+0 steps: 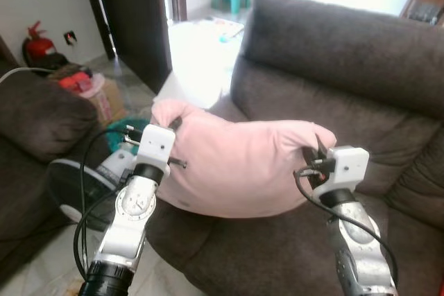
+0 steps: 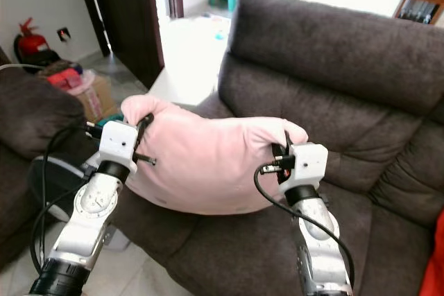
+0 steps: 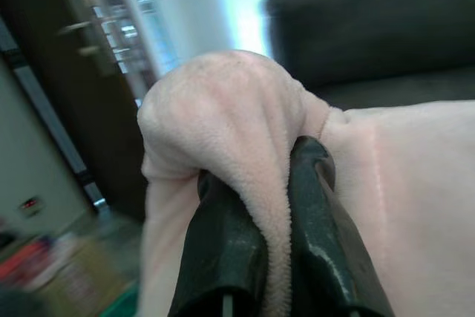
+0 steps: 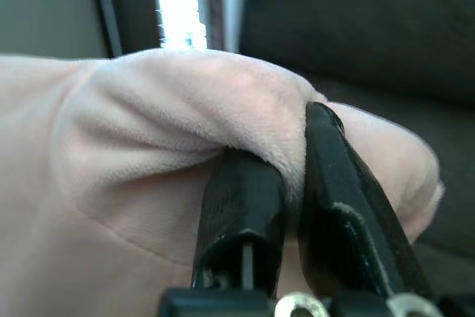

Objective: Move the pillow to the sofa from floor

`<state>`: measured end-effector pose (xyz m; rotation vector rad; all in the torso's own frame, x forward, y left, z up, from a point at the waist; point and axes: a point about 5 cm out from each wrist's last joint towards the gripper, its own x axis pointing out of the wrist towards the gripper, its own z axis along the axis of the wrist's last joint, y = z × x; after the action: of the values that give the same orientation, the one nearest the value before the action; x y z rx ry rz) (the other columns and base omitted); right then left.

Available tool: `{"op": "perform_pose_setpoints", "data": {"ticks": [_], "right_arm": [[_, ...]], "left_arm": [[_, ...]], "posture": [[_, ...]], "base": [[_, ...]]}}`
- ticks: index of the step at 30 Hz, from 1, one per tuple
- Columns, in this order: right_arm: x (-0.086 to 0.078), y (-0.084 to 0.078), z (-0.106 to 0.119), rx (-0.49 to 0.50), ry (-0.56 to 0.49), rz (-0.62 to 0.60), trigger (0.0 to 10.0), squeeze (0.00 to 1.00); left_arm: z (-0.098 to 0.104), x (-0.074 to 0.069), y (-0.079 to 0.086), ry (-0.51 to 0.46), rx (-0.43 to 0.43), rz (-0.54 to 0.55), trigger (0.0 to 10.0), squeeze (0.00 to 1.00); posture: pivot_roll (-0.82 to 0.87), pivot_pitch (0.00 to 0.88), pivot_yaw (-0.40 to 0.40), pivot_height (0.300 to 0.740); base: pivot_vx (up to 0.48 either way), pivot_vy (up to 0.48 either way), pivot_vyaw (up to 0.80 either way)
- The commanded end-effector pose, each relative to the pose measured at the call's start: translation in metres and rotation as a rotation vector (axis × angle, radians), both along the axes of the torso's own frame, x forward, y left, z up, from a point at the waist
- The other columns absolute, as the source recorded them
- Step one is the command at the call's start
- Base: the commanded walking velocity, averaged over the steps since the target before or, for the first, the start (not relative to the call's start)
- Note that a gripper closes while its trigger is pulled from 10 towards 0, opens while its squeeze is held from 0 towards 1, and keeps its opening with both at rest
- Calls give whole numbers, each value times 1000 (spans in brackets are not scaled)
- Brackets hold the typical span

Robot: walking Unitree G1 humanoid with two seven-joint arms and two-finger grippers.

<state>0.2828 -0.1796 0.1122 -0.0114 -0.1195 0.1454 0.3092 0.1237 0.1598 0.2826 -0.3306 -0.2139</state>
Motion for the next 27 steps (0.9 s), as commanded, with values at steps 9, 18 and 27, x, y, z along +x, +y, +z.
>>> {"op": "perform_pose_setpoints", "data": {"ticks": [9,18,27], "right_arm": [[11,-19,22,53,-91,-161,10000,0],[15,-20,20,29,-79,-177,10000,0],[24,-20,18,-22,-31,-152,10000,0]], "left_arm": [[12,-3,-30,14,-14,-233,10000,0],[4,-6,-34,82,6,-304,10000,0],[-11,-9,-39,198,4,-370,10000,0]], "posture": [[87,0,-30,740],[93,0,-32,740],[91,0,-35,740]], "base": [[240,0,0],[138,0,0],[0,0,0]]}}
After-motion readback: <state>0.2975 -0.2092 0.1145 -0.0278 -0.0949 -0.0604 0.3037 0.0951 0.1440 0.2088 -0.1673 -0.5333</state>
